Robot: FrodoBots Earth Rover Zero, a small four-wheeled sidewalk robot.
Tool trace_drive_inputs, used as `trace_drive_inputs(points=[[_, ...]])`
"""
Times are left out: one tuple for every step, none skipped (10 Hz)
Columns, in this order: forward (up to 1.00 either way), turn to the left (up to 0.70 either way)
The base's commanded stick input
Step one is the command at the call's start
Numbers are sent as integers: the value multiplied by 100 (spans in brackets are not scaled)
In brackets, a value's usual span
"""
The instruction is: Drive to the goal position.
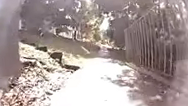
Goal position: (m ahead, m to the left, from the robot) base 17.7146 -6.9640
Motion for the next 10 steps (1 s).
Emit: trace_drive_inputs(points=[[50, 0], [50, 0], [50, 0], [50, 0], [50, 0], [50, 0], [50, 0], [50, 0], [50, 0], [50, 0]])
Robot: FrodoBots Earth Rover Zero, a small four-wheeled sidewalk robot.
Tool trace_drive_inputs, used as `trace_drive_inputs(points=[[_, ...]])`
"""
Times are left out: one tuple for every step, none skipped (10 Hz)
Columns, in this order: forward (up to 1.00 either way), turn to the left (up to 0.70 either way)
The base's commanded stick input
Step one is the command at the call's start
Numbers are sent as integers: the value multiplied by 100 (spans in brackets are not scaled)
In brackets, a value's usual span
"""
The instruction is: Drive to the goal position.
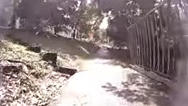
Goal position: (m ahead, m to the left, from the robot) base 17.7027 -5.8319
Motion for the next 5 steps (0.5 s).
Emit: trace_drive_inputs(points=[[50, 0], [50, -7], [50, -38], [50, -27], [50, -8]])
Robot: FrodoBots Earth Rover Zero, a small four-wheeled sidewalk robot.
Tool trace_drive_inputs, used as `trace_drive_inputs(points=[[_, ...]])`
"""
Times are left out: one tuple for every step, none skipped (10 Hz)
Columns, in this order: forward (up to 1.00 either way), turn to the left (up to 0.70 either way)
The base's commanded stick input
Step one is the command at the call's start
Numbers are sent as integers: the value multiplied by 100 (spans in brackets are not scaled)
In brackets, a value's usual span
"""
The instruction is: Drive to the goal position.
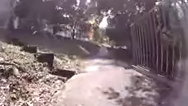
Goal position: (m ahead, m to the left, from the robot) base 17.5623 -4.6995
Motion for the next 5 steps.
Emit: trace_drive_inputs(points=[[50, -2], [50, -38], [50, -48], [50, -32], [50, -12]])
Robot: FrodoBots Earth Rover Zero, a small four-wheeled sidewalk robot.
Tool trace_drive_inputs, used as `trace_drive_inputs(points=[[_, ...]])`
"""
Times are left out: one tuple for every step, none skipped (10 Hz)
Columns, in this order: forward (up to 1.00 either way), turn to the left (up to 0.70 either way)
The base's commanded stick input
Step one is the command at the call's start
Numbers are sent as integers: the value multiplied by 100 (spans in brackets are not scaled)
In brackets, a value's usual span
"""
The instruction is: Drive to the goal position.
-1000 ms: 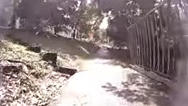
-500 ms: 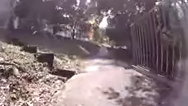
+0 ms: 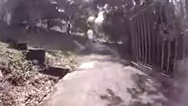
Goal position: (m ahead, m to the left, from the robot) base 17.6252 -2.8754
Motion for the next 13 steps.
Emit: trace_drive_inputs(points=[[50, -1], [50, -13], [50, -9], [50, 0], [50, 0], [50, 0], [50, 1], [50, 6], [50, 42], [50, 7], [50, 0], [50, 12], [50, 27]])
